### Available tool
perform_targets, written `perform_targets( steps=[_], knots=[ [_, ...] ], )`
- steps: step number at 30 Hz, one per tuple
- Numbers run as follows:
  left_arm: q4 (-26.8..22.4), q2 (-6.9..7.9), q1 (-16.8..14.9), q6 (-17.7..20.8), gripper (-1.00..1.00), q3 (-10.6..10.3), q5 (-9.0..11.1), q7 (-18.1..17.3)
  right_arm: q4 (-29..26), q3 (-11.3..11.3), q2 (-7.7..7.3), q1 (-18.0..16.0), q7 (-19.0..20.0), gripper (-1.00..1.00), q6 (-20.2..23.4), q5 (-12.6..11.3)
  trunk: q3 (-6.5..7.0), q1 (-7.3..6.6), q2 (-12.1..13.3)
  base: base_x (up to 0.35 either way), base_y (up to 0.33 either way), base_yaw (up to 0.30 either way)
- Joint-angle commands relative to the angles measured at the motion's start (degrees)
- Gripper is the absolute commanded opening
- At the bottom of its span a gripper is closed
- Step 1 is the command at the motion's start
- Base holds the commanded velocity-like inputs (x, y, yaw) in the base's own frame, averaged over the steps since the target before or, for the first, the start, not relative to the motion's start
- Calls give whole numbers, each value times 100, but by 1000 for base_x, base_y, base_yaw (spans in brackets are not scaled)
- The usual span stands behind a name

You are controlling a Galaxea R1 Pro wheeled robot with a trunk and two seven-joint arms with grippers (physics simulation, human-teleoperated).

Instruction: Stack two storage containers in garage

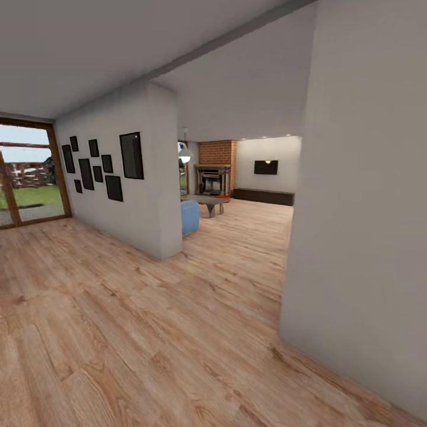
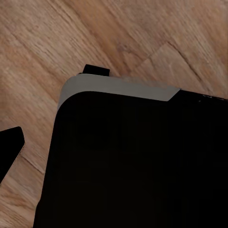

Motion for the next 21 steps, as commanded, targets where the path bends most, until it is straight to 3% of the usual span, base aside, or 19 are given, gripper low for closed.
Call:
perform_targets(
  steps=[1,21],
  knots=[
    [-5,-2,1,-10,100,1,32,6,18,49,0,-7,-1,100,-39,-59,-6,4,-3,324,94,176],
    [-5,-2,0,16,100,1,25,6,18,46,-24,-7,-3,100,-55,-59,-6,4,-3,324,37,18]
  ],
)
